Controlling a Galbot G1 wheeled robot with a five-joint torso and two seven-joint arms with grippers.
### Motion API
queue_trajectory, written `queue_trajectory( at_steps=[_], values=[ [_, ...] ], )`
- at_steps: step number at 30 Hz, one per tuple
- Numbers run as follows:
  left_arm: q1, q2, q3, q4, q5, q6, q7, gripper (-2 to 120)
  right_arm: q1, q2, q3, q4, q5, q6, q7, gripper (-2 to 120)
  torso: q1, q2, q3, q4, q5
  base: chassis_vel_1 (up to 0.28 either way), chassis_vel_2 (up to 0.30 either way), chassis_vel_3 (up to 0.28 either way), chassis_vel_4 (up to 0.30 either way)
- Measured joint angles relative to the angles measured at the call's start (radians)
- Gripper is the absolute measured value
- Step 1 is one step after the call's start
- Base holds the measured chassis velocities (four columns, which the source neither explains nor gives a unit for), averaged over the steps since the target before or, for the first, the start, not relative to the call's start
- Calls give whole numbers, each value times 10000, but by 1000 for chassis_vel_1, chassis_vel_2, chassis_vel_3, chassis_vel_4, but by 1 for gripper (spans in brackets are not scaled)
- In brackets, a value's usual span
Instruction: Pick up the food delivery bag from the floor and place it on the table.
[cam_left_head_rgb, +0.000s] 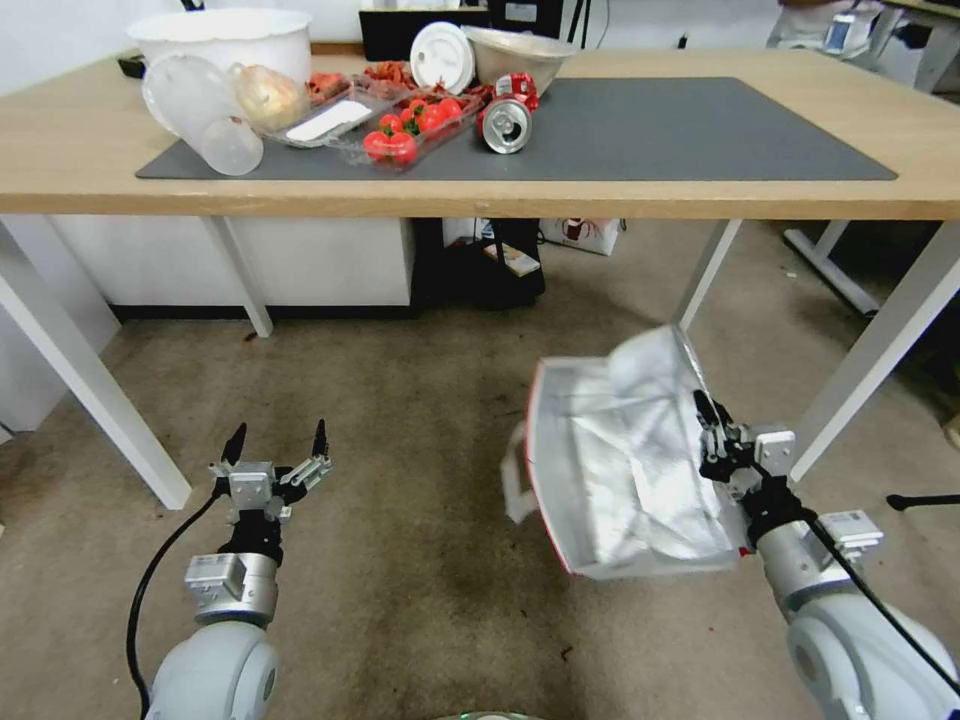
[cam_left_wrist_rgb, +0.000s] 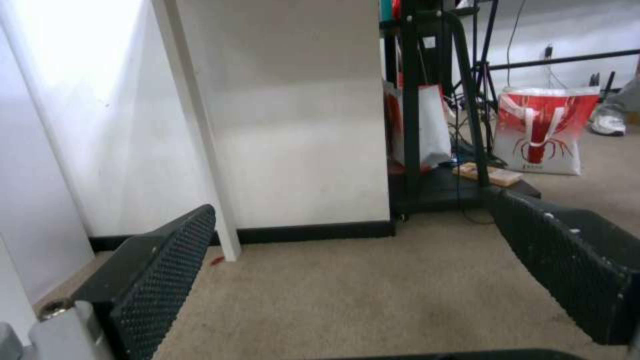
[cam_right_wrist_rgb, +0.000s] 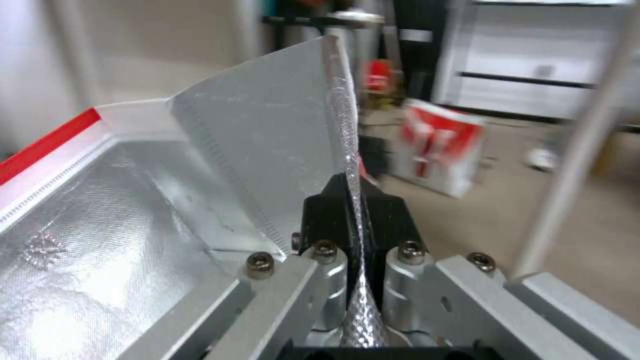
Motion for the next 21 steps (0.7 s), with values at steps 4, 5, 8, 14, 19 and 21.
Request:
queue_trajectory(
  at_steps=[4,5,8,14,19,21],
  values=[
    [-24,-13,0,-107,-20,50,-12,100,76,-535,55,-53,331,72,-665,0,0,0,0,-1,2,0,0,0,0],
    [-24,-13,0,-107,-20,50,-12,100,76,-535,55,-53,331,72,-665,0,0,0,0,-1,2,0,0,0,0],
    [-29,60,-116,-195,-87,76,-51,100,184,-1090,115,-55,988,321,-1532,0,0,0,0,-1,2,0,0,0,0],
    [20,109,-215,-245,-136,80,-91,100,283,-1839,292,-55,1849,812,-2599,0,0,0,0,0,1,0,0,0,0],
    [38,22,-155,-352,-131,107,-160,100,263,-3110,377,55,3295,962,-3803,0,0,0,0,-1,0,0,0,0,0],
    [36,20,-153,-395,-135,135,-164,100,283,-3271,383,90,3627,965,-4059,0,0,0,0,-1,1,0,0,0,0]
  ],
)
